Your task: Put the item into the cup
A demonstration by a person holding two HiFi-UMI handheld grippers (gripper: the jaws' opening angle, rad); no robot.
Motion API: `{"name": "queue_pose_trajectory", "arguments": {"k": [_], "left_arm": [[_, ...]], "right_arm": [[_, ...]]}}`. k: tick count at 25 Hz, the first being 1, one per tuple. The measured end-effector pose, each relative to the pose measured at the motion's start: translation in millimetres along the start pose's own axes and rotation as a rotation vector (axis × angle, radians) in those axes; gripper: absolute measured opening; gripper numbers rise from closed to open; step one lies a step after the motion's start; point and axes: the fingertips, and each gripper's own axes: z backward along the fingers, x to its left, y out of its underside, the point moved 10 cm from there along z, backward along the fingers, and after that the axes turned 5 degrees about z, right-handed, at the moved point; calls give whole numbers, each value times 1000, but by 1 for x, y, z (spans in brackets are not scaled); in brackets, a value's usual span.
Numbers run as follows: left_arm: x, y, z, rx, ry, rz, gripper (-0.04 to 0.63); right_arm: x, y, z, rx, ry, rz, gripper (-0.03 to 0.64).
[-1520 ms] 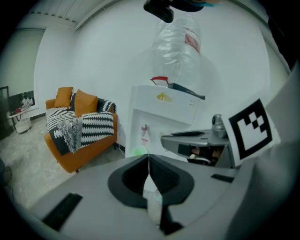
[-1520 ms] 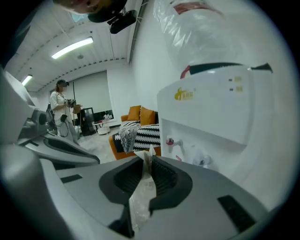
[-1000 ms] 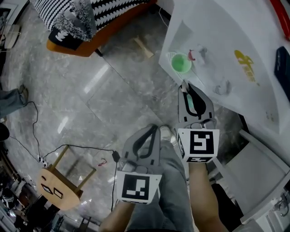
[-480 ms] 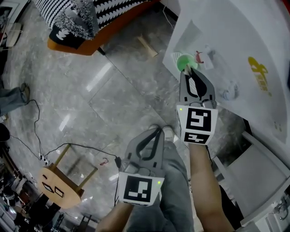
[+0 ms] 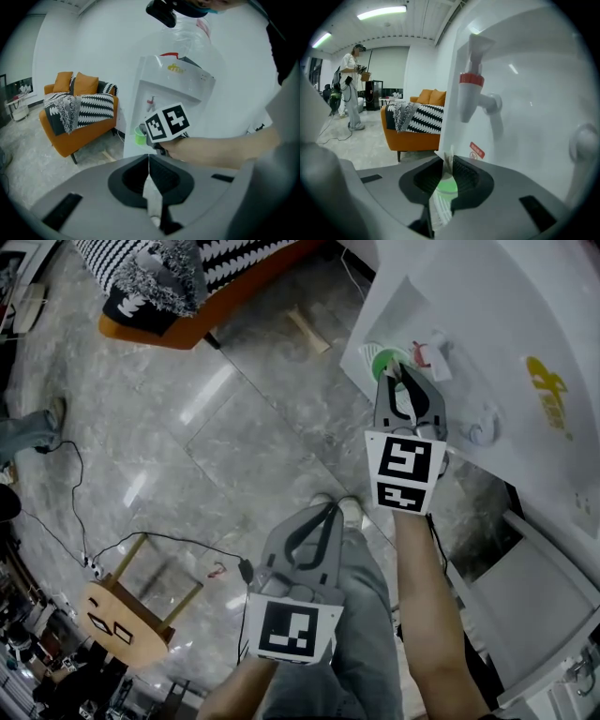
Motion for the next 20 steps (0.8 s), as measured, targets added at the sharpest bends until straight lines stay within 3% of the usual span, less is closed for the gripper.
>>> {"name": "queue_pose_trajectory", "arguments": {"k": [6, 10, 16, 20], "left_arm": [[-3, 0, 4, -39, 54, 4, 14], [-3, 2, 5, -32, 54, 2, 14], [-1, 0, 8, -38, 47, 61, 14], [0, -9, 17, -55, 26, 46, 14]], "right_arm": [[-1, 1, 3, -27, -2, -20, 143], [3, -1, 11, -53, 7, -21, 149], [8, -4, 26, -96, -19, -30, 34], [9, -14, 46, -113, -55, -58, 15]]}}
